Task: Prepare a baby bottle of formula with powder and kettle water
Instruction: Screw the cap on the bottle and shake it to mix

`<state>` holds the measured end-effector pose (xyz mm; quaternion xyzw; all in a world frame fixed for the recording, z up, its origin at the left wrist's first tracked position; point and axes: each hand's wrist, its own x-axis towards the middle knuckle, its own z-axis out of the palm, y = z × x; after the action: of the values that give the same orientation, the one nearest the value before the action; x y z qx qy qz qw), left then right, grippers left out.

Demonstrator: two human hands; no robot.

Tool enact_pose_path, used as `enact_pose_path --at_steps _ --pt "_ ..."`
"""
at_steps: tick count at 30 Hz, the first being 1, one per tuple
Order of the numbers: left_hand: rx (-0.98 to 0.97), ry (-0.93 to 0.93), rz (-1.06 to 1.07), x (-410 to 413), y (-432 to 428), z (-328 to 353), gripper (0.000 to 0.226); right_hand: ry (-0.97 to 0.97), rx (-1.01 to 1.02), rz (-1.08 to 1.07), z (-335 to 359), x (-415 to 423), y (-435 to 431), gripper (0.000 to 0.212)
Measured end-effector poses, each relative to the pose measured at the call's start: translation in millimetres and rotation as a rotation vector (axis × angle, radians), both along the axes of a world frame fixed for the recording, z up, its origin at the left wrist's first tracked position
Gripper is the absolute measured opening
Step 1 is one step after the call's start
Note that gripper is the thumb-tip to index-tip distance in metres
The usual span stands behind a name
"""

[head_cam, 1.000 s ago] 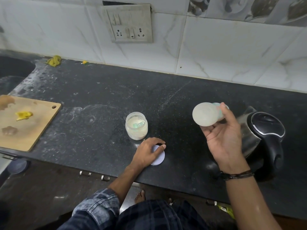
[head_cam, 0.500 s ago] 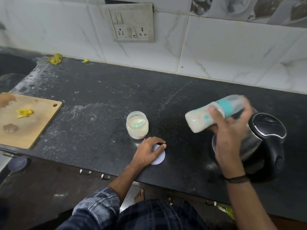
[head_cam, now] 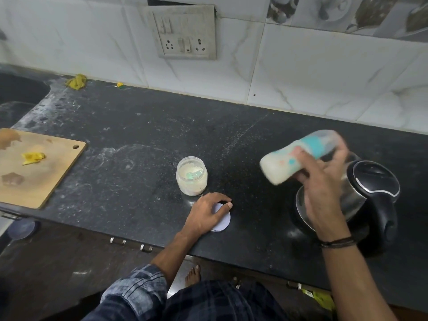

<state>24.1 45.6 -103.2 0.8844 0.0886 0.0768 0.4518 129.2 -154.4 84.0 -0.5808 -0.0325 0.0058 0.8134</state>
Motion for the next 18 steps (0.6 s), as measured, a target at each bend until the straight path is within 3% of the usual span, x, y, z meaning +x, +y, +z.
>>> enact_pose_path --at_steps 2,6,10,14,18 --pt "-0.003 0.001 -0.009 0 0 0 0.028 0.005 -0.041 0.054 -2 0 -2 0.071" --pt "-0.004 0.008 0.003 1 1 0 0.023 0.074 0.134 -0.146 -7 6 -3 0.069" --pt "-0.001 0.001 -0.008 0 1 0 0.02 0.044 -0.102 0.101 -11 3 -1 0.074" --pt "-0.003 0.001 0.002 2 0 2 0.019 0.07 0.144 -0.166 -11 3 3 0.069" --pt "-0.017 0.003 -0.005 0 0 2 0.021 0.06 -0.046 0.037 -12 1 5 0.075"
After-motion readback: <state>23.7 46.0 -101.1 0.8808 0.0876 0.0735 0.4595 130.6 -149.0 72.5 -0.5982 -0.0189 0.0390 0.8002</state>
